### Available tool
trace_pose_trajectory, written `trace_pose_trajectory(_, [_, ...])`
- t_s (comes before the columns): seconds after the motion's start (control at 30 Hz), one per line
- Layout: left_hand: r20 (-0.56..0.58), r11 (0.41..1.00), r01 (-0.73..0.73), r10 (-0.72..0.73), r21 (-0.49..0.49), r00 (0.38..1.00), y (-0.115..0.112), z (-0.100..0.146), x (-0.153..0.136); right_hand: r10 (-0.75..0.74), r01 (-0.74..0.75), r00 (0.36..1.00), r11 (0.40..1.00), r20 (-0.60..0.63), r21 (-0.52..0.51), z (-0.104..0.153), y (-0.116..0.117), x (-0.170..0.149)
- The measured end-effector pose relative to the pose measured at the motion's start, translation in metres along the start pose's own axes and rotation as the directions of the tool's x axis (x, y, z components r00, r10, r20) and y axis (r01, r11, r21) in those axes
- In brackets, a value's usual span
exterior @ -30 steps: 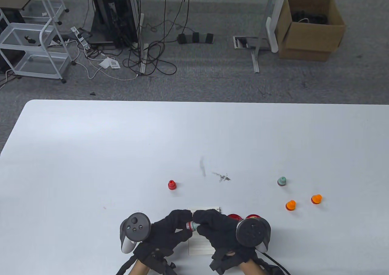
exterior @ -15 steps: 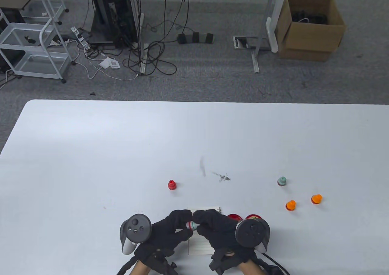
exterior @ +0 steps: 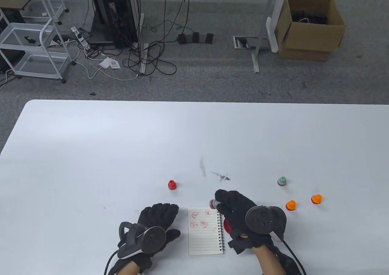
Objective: Stamp reward stamp onto notebook
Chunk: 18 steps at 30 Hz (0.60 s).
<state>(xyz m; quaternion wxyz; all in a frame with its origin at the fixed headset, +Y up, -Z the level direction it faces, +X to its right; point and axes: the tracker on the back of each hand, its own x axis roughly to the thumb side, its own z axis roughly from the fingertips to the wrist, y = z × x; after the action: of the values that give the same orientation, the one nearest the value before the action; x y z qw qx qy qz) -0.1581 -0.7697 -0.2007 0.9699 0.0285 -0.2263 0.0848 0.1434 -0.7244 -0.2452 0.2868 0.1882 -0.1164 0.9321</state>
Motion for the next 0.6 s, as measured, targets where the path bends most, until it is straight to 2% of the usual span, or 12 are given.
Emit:
trace_pose_trajectory(0.1, [-0.005, 0.999, -0.045, 0.045, -0.001, 0.999, -0.001, 0.000, -0.001, 0.195, -0.193, 0.980, 0.981, -0.039, 0.033, -0.005, 0.004, -0.012])
trace_pose_trajectory(0.17, [-0.003, 0.999, -0.036, 0.036, -0.005, 0.999, -0.001, 0.000, -0.001, 0.272, -0.266, 0.960, 0.960, -0.066, 0.085, -0.008, 0.012, -0.018])
trace_pose_trajectory(0.2, [-0.001, 1.000, -0.026, 0.026, -0.010, 1.000, -0.002, 0.000, 0.000, 0.310, -0.297, 0.948, 0.943, -0.076, 0.148, -0.011, 0.020, -0.020])
trace_pose_trajectory(0.3, [0.001, 0.999, -0.028, 0.028, -0.019, 1.000, -0.003, -0.001, 0.000, 0.350, -0.331, 0.935, 0.921, -0.059, 0.207, -0.014, 0.033, -0.018])
trace_pose_trajectory(0.37, [0.002, 0.999, -0.026, 0.026, -0.027, 1.000, -0.004, -0.001, 0.001, 0.405, -0.375, 0.913, 0.883, -0.056, 0.282, -0.017, 0.044, -0.016])
trace_pose_trajectory(0.5, [0.001, 0.999, -0.025, 0.025, -0.036, 1.000, -0.004, -0.002, 0.001, 0.501, -0.480, 0.865, 0.821, 0.012, 0.309, -0.019, 0.056, -0.012])
trace_pose_trajectory(0.6, [0.000, 0.999, -0.027, 0.027, -0.045, 1.000, -0.004, -0.002, 0.001, 0.495, -0.474, 0.869, 0.823, 0.014, 0.312, -0.018, 0.059, -0.012])
